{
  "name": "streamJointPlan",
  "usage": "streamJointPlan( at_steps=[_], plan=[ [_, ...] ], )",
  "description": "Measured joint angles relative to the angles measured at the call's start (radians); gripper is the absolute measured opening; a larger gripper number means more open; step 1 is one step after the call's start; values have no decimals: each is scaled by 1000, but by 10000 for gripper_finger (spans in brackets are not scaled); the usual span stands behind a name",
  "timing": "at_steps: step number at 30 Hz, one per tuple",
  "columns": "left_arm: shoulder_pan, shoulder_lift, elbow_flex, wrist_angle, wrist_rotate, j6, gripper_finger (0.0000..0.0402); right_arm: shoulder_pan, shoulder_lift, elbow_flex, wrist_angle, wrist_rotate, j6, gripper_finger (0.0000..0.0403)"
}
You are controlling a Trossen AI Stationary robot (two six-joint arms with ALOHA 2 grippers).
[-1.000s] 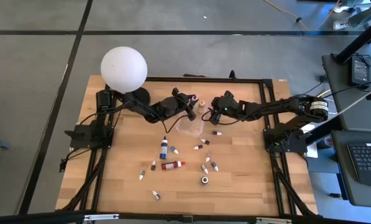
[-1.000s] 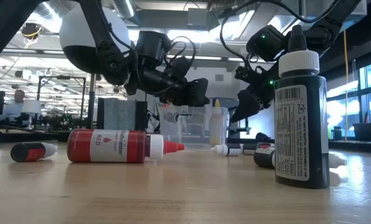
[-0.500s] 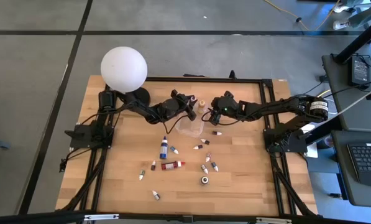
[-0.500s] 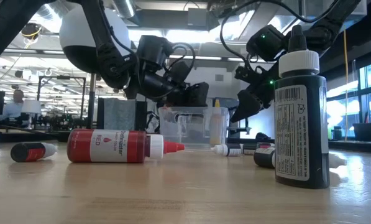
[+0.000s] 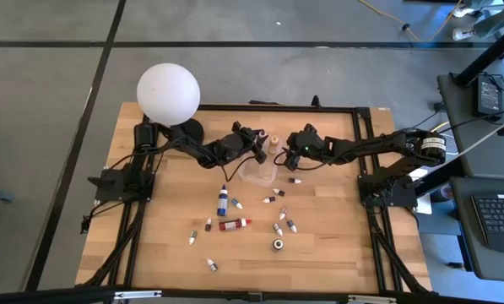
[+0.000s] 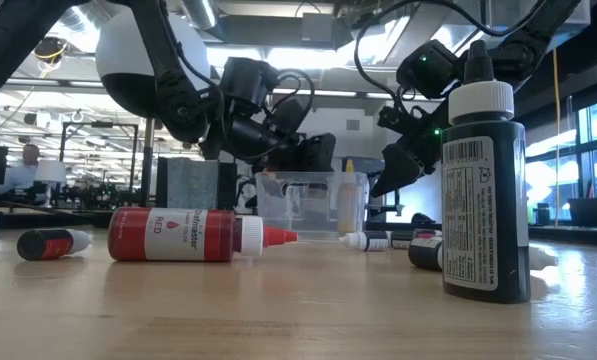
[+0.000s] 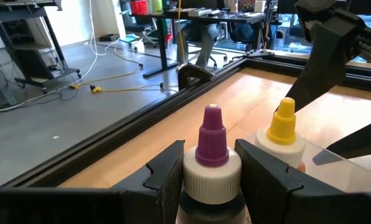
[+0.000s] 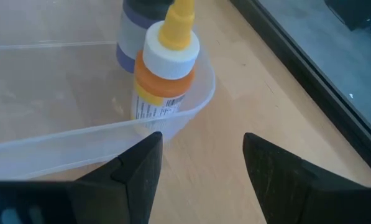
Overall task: Pick & Place food coloring
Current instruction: Put the large purple food coloring bottle in the transparent bin, then adjust the transparent bin
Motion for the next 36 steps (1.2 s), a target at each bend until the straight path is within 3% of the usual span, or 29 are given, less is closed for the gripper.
streamJointPlan(
  at_steps=[13,20,27,36],
  plan=[
    [0,0,0,0,-6,0,160,0,0,0,0,0,0,226],
    [0,-7,0,14,-125,121,168,0,0,0,-15,0,6,226],
    [-25,-44,0,10,-129,132,165,0,0,-1,-42,-76,30,226],
    [-61,-112,0,-5,-158,185,168,1,0,-1,-42,-76,32,226]
  ],
)
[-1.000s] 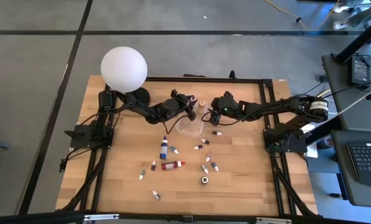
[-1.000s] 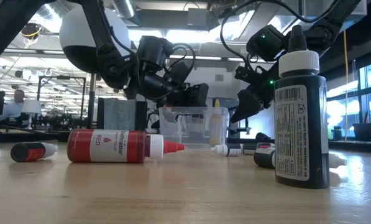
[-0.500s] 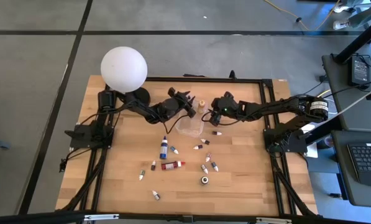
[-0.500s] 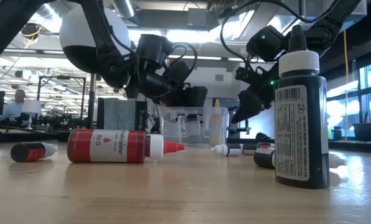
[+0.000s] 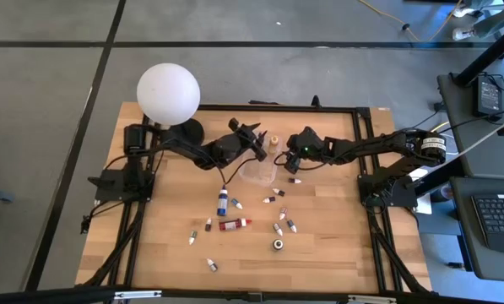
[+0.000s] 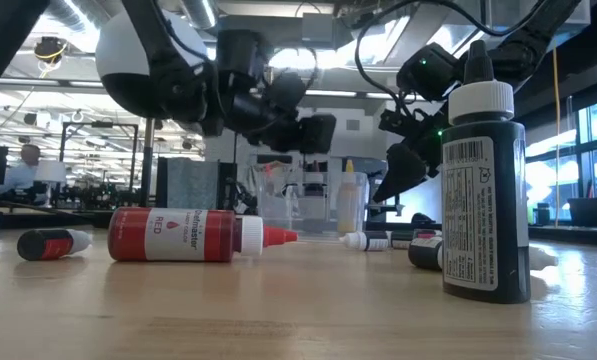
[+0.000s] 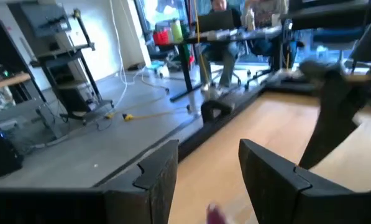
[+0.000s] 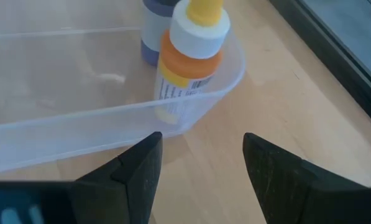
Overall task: Pick & Place food coloring
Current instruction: Adjust the transparent bin
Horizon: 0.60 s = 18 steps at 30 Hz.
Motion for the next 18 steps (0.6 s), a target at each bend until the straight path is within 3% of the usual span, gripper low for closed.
streamJointPlan(
  at_steps=[3,6,12,18],
  plan=[
    [-30,-65,0,-80,-46,44,165,-1,0,0,3,0,1,226],
    [-69,-142,0,-276,-97,42,164,-1,0,0,34,0,-2,226],
    [-177,-258,0,-722,-114,-161,168,-1,0,0,88,1,-37,226],
    [-307,-298,0,-995,-74,-370,165,-6,0,0,159,1,-91,226]
  ],
)
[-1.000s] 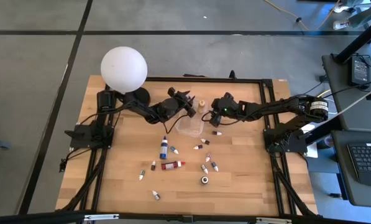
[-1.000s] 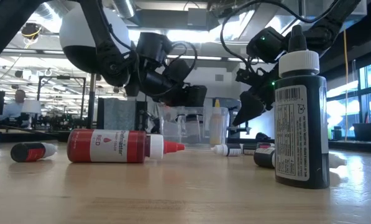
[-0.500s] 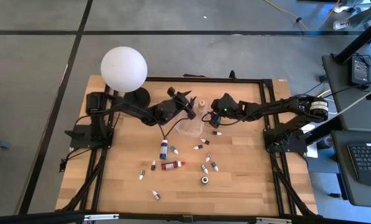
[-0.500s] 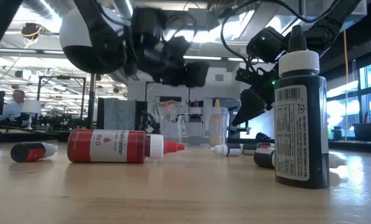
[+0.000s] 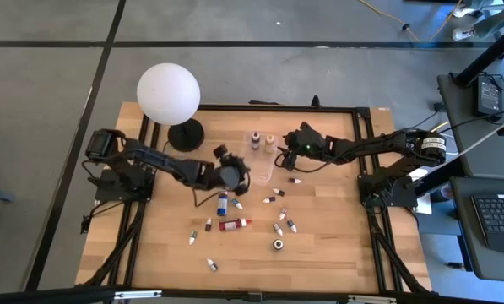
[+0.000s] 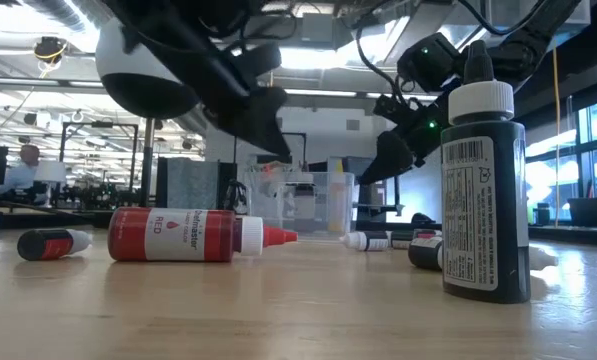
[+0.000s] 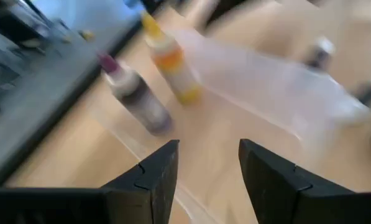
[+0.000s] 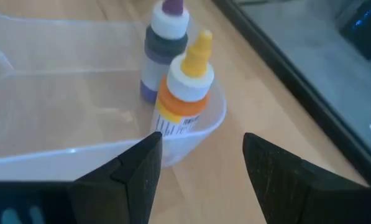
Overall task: Pick & Place food coloring
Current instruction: Adjust the transparent bin
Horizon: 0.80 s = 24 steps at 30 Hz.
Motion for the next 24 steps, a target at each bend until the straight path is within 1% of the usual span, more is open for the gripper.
streamJointPlan(
  at_steps=[3,5,7,10,11,12,13,16,20,24],
  plan=[
    [-65,-2,0,-80,-2,-88,165,-16,0,0,1,0,-15,226],
    [-100,-3,0,-142,-37,-133,166,-25,0,0,0,0,-15,226],
    [-125,-6,0,-200,-110,-173,168,-34,0,0,-1,0,-15,226],
    [-144,-6,0,-297,-269,-241,168,-41,0,0,0,1,-15,226],
    [-143,-6,0,-331,-309,-270,168,-41,0,0,2,7,-15,226],
    [-136,-6,0,-361,-324,-304,168,-41,0,0,5,8,-14,226],
    [-125,-5,0,-388,-314,-337,167,-41,0,0,8,8,-14,226],
    [-87,3,-2,-443,-225,-402,165,-41,0,0,7,8,-5,226],
    [-47,38,-10,-426,-225,-418,166,-41,0,1,-10,8,16,226],
    [-12,96,-10,-370,-200,-415,168,-41,0,1,-47,8,20,226]
  ],
)
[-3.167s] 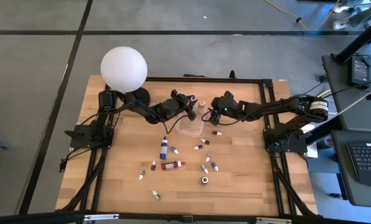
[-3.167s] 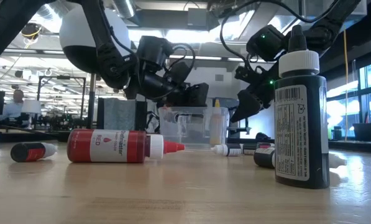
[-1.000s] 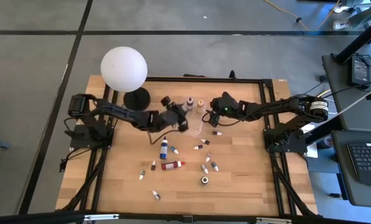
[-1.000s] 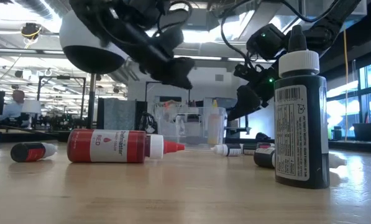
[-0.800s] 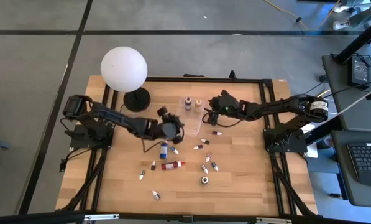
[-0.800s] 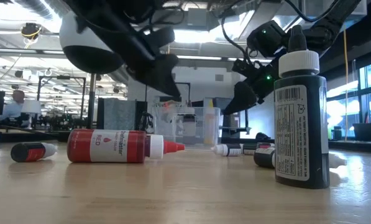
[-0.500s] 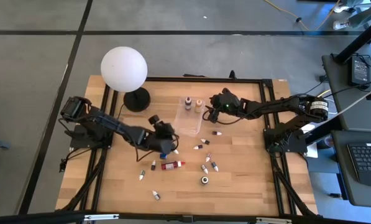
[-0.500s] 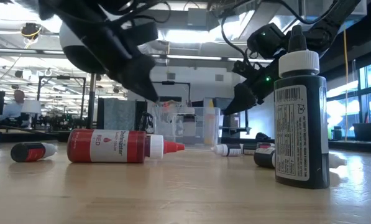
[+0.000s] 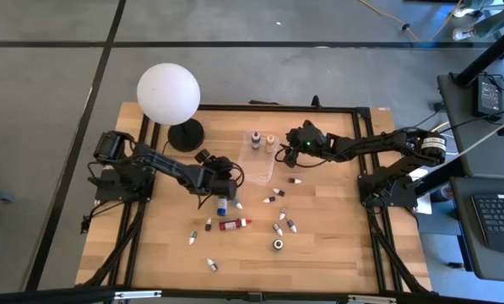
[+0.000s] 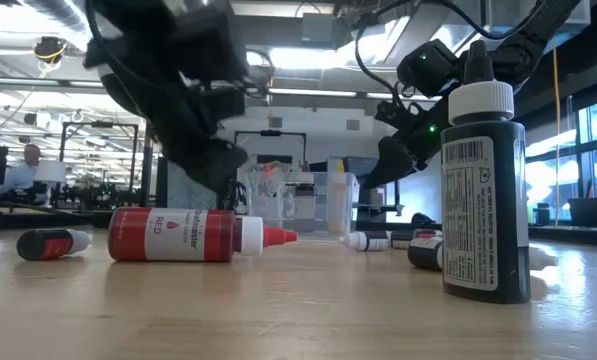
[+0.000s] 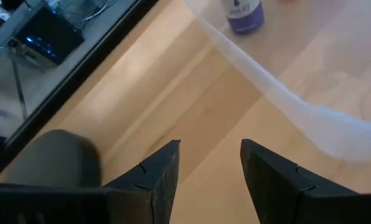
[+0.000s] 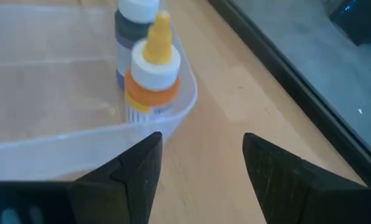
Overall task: Pick & Place food coloring
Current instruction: Adjust the transparent bin
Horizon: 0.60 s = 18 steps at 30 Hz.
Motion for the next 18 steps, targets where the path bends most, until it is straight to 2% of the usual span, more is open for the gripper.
streamJointPlan(
  at_steps=[6,18],
  plan=[
    [6,62,0,141,13,67,165,1,0,0,-36,-1,18,226],
    [9,68,0,348,75,203,163,2,0,0,-117,-28,30,226]
  ],
)
